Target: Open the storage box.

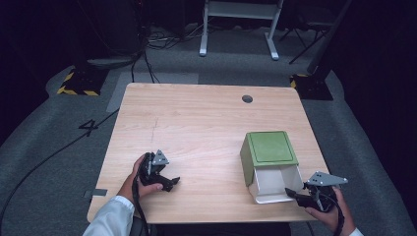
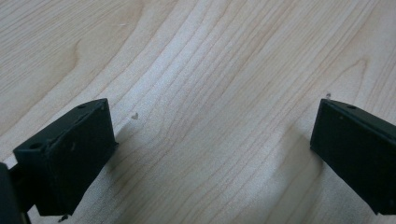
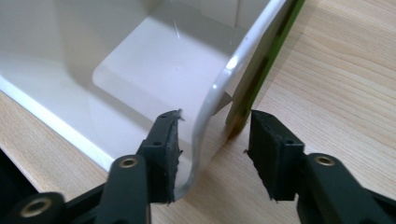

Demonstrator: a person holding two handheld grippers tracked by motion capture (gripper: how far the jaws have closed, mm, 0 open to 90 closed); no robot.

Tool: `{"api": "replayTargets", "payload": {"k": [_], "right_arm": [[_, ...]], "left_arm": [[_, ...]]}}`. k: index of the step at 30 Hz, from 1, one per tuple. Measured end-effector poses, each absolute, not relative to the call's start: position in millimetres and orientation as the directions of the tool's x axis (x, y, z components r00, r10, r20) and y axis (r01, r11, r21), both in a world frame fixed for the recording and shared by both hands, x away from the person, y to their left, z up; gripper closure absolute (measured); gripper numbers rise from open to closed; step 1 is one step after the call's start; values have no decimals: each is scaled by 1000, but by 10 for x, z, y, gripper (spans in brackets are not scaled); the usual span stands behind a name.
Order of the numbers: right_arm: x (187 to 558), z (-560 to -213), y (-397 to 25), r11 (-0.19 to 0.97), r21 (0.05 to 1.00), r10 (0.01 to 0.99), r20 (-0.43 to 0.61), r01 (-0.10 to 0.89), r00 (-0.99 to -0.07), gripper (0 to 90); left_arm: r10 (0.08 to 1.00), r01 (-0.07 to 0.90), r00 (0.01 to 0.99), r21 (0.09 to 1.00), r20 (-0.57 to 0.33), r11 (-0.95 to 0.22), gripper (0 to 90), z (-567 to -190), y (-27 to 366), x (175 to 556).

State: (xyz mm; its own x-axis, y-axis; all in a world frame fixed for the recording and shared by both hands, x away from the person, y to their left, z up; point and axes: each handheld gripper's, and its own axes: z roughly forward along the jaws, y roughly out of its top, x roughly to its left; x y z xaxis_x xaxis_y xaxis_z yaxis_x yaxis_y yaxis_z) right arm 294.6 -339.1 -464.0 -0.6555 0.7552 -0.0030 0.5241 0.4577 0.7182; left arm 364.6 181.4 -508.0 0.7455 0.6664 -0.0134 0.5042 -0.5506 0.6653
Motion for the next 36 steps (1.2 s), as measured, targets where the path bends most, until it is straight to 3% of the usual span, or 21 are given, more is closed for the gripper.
{"api": "replayTargets", "payload": {"k": [3, 11, 36], "right_arm": [[2915, -4635, -3407, 457, 723, 746, 6, 518, -666, 605], [2829, -4630, -3415, 461, 728, 750, -13, 508, -661, 639], [2631, -4634, -3451, 465, 728, 755, -29, 504, -655, 649]], "left_arm": [[666, 504, 746, 666, -14, -550, 1, -5080, 1814, 3646], [665, 501, 747, 665, -10, -554, 1, -5079, 1816, 3648], [666, 501, 746, 664, -6, -555, 1, -5078, 1817, 3646]]}}
